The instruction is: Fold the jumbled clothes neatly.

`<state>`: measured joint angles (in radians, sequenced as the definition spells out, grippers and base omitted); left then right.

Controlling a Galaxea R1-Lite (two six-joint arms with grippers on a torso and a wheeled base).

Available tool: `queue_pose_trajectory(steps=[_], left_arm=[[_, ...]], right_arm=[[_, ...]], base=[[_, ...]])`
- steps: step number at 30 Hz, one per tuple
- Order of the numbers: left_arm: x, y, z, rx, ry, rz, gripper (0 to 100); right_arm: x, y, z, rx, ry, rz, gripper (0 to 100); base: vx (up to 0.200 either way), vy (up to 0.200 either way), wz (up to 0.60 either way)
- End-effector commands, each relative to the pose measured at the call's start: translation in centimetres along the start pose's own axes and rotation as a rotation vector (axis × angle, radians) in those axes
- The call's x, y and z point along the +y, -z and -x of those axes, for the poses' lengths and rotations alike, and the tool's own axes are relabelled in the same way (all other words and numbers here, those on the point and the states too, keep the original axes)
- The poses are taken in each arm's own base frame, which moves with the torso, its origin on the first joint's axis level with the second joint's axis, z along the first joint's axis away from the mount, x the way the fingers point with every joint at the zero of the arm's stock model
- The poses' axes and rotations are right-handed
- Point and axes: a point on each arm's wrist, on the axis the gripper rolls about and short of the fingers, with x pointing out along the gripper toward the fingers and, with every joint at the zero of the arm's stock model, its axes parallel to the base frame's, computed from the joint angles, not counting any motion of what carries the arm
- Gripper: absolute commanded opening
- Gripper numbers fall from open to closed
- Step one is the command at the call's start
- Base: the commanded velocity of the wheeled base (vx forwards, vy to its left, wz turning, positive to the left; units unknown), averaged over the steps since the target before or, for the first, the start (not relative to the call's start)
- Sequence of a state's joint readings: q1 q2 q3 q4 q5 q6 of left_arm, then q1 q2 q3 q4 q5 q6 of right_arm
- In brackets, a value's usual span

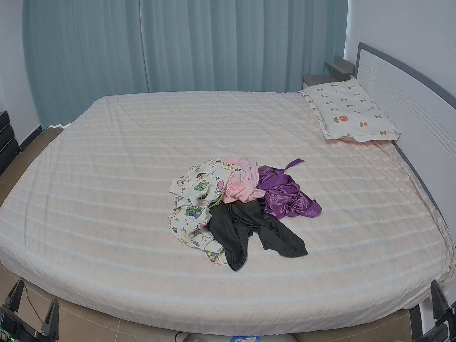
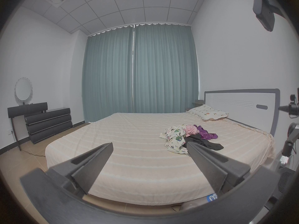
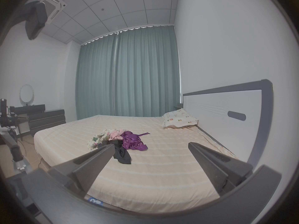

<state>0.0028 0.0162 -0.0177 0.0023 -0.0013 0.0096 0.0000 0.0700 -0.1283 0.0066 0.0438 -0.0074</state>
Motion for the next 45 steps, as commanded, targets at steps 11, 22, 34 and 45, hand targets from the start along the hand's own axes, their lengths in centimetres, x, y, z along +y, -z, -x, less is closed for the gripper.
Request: queue_pose_trajectory(steps=[11,22,34,45], left_arm=[[0.0,0.5,0.0,0.002,0.003,0.0,100],[0.0,0.5,0.0,0.002,0.002,0.002,100],[0.0,0.5,0.0,0.002,0.005,0.002,100],[0.0,0.5,0.0,0.002,0.003,0.002,100]], right_arm=[[1.7,-1.3,-18.5,0.678,-0.232,-0.214,100],[4.9,6.7,-29.1,0.736,-0.19,-0.344,100],[7.8,12.5,-33.7,0.754,-0.093,-0.38,100],[10.5,17.3,-36.0,0.77,-0.087,-0.348,100]], base=[[0.0,0.0,0.0],[0.0,0.0,0.0],[0.0,0.0,0.0],[0.0,0.0,0.0]])
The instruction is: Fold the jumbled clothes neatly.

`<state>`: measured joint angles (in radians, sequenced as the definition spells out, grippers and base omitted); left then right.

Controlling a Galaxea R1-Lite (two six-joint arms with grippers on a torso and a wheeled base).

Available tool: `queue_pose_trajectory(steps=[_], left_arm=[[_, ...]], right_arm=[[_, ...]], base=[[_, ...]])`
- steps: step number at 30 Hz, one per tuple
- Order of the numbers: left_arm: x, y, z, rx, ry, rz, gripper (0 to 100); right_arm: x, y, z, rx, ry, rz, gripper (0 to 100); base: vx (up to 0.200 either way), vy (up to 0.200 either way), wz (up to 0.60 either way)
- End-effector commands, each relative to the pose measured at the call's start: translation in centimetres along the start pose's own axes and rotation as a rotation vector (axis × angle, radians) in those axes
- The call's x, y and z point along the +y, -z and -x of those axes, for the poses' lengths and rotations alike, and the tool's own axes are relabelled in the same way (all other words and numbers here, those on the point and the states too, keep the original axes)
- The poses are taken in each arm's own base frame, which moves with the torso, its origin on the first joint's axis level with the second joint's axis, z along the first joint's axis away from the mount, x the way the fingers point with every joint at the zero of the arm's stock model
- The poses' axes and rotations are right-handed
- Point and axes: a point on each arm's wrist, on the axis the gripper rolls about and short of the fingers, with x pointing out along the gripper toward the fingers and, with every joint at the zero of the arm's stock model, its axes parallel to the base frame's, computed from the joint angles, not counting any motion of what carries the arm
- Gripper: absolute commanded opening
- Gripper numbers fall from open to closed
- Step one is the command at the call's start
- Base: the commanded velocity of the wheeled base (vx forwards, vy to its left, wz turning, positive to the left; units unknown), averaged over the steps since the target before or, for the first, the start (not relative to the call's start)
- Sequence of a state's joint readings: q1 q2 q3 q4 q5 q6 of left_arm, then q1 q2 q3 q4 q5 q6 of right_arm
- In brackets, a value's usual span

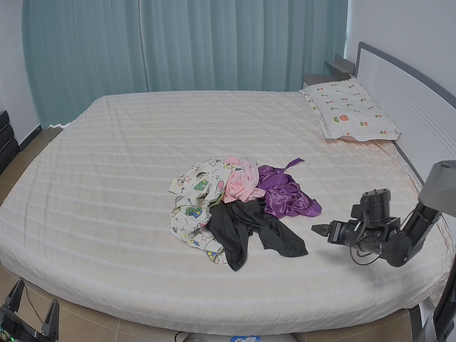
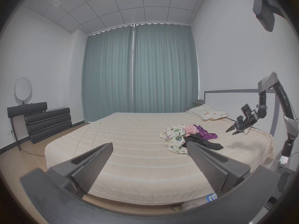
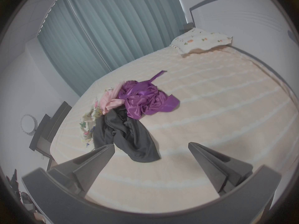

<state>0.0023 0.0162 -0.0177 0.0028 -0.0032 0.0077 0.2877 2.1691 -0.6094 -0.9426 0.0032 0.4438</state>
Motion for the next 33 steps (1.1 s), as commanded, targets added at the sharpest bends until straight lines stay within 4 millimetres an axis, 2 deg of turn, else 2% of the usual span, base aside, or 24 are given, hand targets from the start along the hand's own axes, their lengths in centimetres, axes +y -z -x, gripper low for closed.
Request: queue_pose_trajectory(steps=[1,8,18,20,21,22,23,32,33], left_arm=[[0.0,0.5,0.0,0.002,0.001,0.0,100],[0.0,0.5,0.0,0.002,-0.001,0.0,100],[0.0,0.5,0.0,0.002,0.002,-0.005,100],[0.0,0.5,0.0,0.002,-0.001,-0.005,100],[0.0,0.5,0.0,0.002,0.001,-0.005,100],[0.0,0.5,0.0,0.002,0.001,-0.005,100],[0.0,0.5,0.0,0.0,0.001,-0.006,100],[0.0,0.5,0.0,-0.001,0.004,-0.02,100],[0.0,0.5,0.0,-0.001,0.002,-0.021,100]], right_arm=[[0.5,3.6,-5.8,0.059,0.02,0.01,100],[1.7,2.2,-7.5,0.039,0.001,0.015,100],[3.6,1.9,-9.2,0.089,-0.017,0.044,100],[4.0,2.1,-9.9,0.094,-0.011,0.046,100],[4.2,3.3,-11.0,0.106,0.006,0.076,100],[4.2,3.3,-11.0,0.106,0.006,0.076,100],[4.5,4.2,-11.6,0.111,0.017,0.099,100],[4.9,4.1,-11.8,0.105,0.01,0.107,100],[4.9,4.2,-11.8,0.105,0.01,0.108,0]], base=[[0.0,0.0,0.0],[0.0,0.0,0.0],[0.0,0.0,0.0],[0.0,0.0,0.0],[0.0,0.0,0.0],[0.0,0.0,0.0],[0.0,0.0,0.0],[0.0,0.0,0.0],[0.0,0.0,0.0]])
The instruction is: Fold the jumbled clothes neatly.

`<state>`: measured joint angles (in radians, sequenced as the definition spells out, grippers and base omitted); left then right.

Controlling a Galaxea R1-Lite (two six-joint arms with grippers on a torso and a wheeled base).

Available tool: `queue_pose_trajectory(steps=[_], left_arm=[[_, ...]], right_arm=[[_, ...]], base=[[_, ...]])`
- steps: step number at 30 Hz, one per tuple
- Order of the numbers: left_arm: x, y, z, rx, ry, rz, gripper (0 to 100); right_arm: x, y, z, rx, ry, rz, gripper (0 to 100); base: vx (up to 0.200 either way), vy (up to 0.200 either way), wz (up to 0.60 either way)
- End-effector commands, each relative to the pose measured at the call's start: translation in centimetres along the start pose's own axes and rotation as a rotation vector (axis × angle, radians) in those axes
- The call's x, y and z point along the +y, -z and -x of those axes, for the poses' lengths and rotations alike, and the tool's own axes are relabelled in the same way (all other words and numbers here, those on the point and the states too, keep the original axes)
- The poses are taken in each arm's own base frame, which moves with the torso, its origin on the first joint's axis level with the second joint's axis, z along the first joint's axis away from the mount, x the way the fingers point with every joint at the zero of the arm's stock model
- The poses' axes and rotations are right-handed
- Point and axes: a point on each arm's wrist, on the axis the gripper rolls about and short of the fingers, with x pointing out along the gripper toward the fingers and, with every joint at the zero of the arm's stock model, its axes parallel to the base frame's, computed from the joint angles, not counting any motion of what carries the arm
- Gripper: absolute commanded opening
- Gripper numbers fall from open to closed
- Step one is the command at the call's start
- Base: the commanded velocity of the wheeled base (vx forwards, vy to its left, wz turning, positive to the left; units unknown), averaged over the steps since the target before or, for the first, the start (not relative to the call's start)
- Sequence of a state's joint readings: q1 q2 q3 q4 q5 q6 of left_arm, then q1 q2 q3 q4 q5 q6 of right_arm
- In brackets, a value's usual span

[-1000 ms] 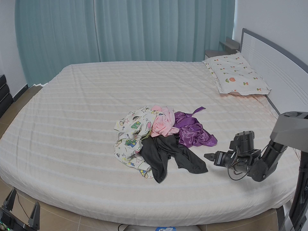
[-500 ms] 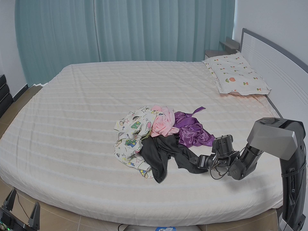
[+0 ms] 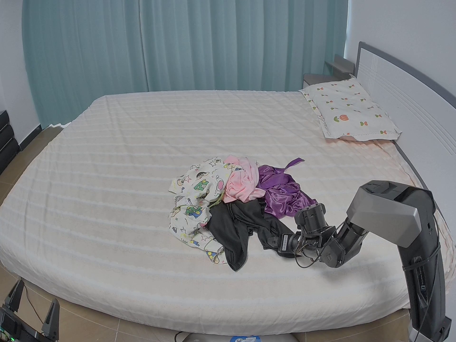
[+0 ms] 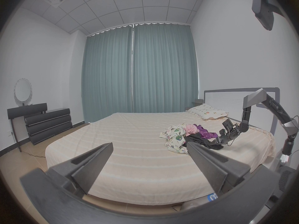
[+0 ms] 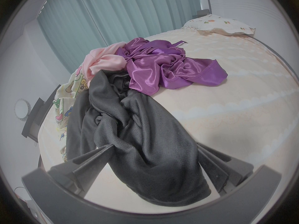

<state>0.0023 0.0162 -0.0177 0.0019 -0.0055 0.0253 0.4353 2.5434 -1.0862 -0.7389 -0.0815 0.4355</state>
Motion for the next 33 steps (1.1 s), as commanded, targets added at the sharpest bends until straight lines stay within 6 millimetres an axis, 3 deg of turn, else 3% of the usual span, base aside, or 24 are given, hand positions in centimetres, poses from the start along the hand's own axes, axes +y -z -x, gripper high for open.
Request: queue_pose_trajectory(steps=[1,8,10,12,15,16,17,18,19,20,24,25,26,30,31,32,33], left_arm=[[0.0,0.5,0.0,-0.001,0.003,-0.005,100],[0.0,-0.3,0.2,-0.033,0.021,0.013,100],[0.1,-5.8,1.1,-0.169,0.028,0.095,100],[0.2,-9.7,0.6,-0.168,0.039,0.146,100],[0.2,-11.8,-2.0,-0.06,0.04,0.122,100],[0.2,-11.8,-2.4,-0.042,0.043,0.115,100],[0.1,-11.0,-4.7,0.091,0.085,0.072,100],[0.0,-10.6,-5.7,0.146,0.117,0.054,100],[0.0,-10.4,-5.8,0.158,0.123,0.05,100],[-0.3,-9.4,-7.7,0.28,0.227,0.02,100],[-1.7,-7.9,-11.0,0.483,0.387,0.014,100],[-2.9,-7.1,-12.7,0.586,0.454,0.029,100],[-2.9,-7.1,-12.7,0.586,0.454,0.029,100],[-7.8,-3.7,-18.0,0.783,0.491,0.056,100],[-8.3,-3.3,-18.5,0.792,0.482,0.061,100],[-10.2,-2.0,-19.8,0.806,0.461,0.098,100],[-10.4,-1.9,-19.9,0.809,0.459,0.104,100]], right_arm=[[0.1,0.3,-0.3,0.001,-0.004,0.003,0],[0.0,-0.5,0.6,-0.069,-0.033,-0.057,0],[0.1,-0.5,1.5,-0.1,-0.06,-0.12,0],[0.2,-0.5,2.2,-0.121,-0.092,-0.156,0],[0.1,-0.5,3.3,-0.156,-0.119,-0.197,0],[0.1,-0.5,3.5,-0.159,-0.12,-0.203,0],[-0.2,-0.7,4.2,-0.181,-0.131,-0.238,0],[-0.2,-0.7,4.6,-0.189,-0.138,-0.257,0],[-0.3,-0.7,4.7,-0.192,-0.139,-0.261,0],[-0.4,-0.7,5.7,-0.202,-0.149,-0.3,0],[-0.5,-0.3,6.8,-0.213,-0.164,-0.328,0],[-0.5,-0.3,7.1,-0.222,-0.172,-0.339,0],[-0.5,-0.3,7.1,-0.222,-0.172,-0.339,0],[-0.4,-0.2,7.1,-0.243,-0.185,-0.357,0],[-0.4,-0.2,7.1,-0.244,-0.186,-0.36,0],[-0.5,-0.2,7.1,-0.253,-0.195,-0.377,0],[-0.5,-0.1,7.1,-0.252,-0.196,-0.379,0]], base=[[0.0,0.0,0.0],[0.0,0.0,0.0],[0.0,0.0,0.0],[0.0,0.0,0.0],[0.0,0.0,0.0],[0.0,0.0,0.0],[0.0,0.0,0.0],[0.0,0.0,0.0],[0.0,0.0,0.0],[0.0,0.0,0.0],[0.0,0.0,0.0],[0.0,0.0,0.0],[0.0,0.0,0.0],[0.0,0.0,0.0],[0.0,0.0,0.0],[0.0,0.0,0.0],[0.0,0.0,0.0]])
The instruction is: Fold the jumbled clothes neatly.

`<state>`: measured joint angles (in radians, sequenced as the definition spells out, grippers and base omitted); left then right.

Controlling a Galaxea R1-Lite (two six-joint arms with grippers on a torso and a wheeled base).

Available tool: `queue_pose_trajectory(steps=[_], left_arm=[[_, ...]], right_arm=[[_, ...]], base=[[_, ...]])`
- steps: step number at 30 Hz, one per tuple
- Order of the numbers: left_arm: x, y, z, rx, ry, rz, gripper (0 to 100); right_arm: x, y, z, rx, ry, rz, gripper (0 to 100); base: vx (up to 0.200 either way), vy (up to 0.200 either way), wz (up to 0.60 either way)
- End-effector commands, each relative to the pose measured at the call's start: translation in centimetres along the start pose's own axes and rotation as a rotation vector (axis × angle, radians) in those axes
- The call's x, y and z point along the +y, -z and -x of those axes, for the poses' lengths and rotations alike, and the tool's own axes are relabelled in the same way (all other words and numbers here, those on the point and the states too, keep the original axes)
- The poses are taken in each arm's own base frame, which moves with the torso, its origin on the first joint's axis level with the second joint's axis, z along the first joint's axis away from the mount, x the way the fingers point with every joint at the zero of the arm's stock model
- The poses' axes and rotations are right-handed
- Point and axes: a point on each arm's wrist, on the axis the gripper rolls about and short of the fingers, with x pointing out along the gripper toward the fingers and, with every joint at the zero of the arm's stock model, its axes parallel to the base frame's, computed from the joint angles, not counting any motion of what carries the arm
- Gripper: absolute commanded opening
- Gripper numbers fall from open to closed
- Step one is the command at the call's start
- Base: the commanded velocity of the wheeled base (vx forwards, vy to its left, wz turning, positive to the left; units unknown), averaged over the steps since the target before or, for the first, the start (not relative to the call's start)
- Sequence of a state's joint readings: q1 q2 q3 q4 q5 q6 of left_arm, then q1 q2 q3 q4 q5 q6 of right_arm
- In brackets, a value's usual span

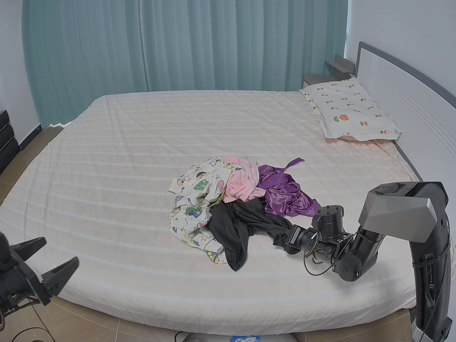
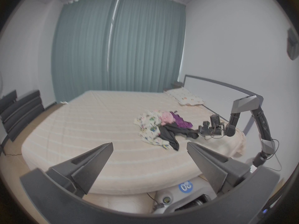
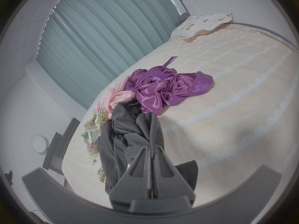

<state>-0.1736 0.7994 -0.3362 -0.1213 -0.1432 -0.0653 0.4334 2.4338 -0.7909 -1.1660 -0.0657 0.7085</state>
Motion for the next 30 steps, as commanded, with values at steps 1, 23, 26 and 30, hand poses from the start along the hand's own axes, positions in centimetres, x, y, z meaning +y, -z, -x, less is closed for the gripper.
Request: queue_pose_trajectory(steps=[1,23,26,30], left_arm=[[-6.8,4.2,-16.7,0.451,0.146,0.153,100],[-13.2,10.3,-30.3,0.546,0.004,0.371,100],[-13.1,9.8,-30.7,0.532,0.028,0.389,100],[-13.0,9.7,-31.0,0.517,0.058,0.409,100]], right_arm=[[0.3,-0.3,2.3,-0.064,-0.062,-0.113,0],[-0.8,0.7,2.9,-0.08,-0.078,-0.14,0],[-0.8,0.8,2.9,-0.078,-0.078,-0.139,0],[-0.7,0.8,2.9,-0.078,-0.078,-0.139,0]], base=[[0.0,0.0,0.0],[0.0,0.0,0.0],[0.0,0.0,0.0],[0.0,0.0,0.0]])
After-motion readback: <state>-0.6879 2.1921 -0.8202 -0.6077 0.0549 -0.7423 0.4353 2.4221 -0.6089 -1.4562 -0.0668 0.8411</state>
